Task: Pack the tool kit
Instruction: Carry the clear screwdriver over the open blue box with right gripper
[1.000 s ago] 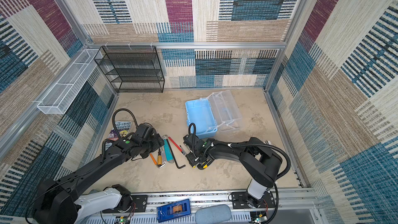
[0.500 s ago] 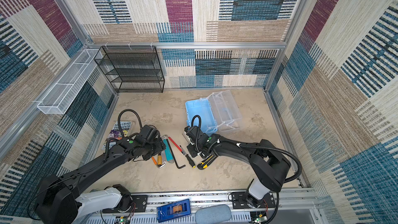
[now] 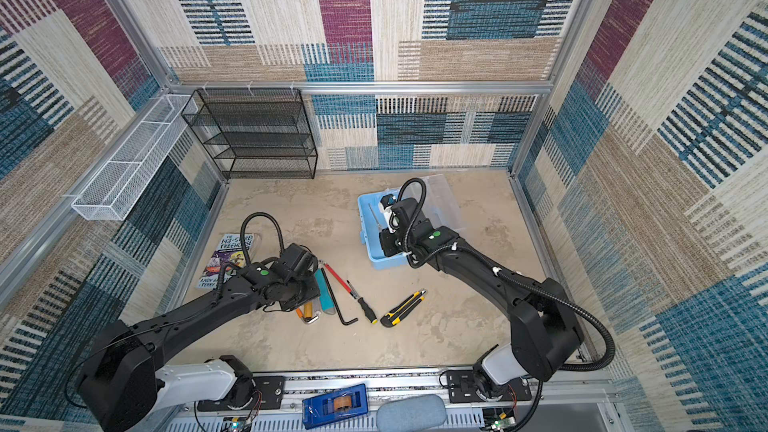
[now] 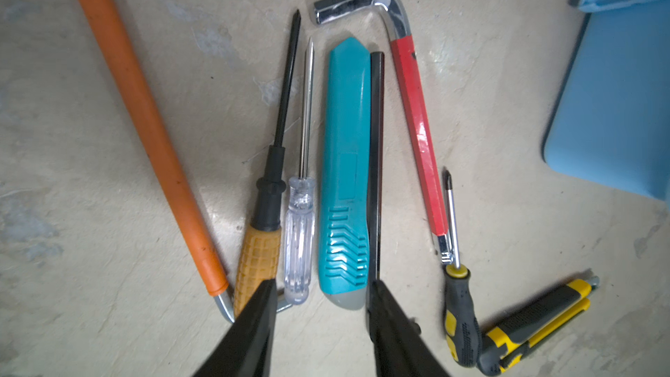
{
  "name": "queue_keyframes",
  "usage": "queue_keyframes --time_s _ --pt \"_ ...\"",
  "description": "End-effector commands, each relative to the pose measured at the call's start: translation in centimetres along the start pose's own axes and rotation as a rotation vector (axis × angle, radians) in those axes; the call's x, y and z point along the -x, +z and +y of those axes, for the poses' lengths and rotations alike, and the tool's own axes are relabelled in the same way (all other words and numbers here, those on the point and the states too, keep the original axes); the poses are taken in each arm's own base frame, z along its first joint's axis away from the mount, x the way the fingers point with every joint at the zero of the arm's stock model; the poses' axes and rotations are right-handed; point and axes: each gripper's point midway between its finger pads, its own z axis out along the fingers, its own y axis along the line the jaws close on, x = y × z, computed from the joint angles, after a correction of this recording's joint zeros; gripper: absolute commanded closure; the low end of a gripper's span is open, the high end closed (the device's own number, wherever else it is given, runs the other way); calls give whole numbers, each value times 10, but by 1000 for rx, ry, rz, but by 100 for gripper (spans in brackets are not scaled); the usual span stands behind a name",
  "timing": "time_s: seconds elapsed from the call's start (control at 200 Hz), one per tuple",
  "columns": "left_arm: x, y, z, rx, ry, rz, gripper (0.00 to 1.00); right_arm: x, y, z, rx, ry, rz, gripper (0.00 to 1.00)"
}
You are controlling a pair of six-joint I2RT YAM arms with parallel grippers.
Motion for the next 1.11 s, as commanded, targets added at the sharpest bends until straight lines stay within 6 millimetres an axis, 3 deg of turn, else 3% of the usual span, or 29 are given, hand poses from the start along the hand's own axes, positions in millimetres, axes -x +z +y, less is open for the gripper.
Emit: queue_keyframes --time_s 0.0,0.205,0.341,0.421,0.676,0.866,1.102 --pt "1 0 5 32 -11 -12 54 16 -8 -18 -9 3 -33 82" --pt "1 1 7 40 -10 -11 54 36 -22 -78 -95 76 -75 82" --pt "1 2 5 42 -4 -5 54 32 -25 -117 -146 132 -67 82" --pt "1 3 4 46 -1 -2 55 27 -24 -129 -167 139 -54 82" --pt "1 7 1 53 6 10 56 4 -15 -150 -207 158 -1 81" --pt "0 10 2 63 0 20 57 -10 -6 -150 -194 155 40 77" --pt "-3 11 6 73 -10 22 57 -8 -6 -147 -174 150 38 68"
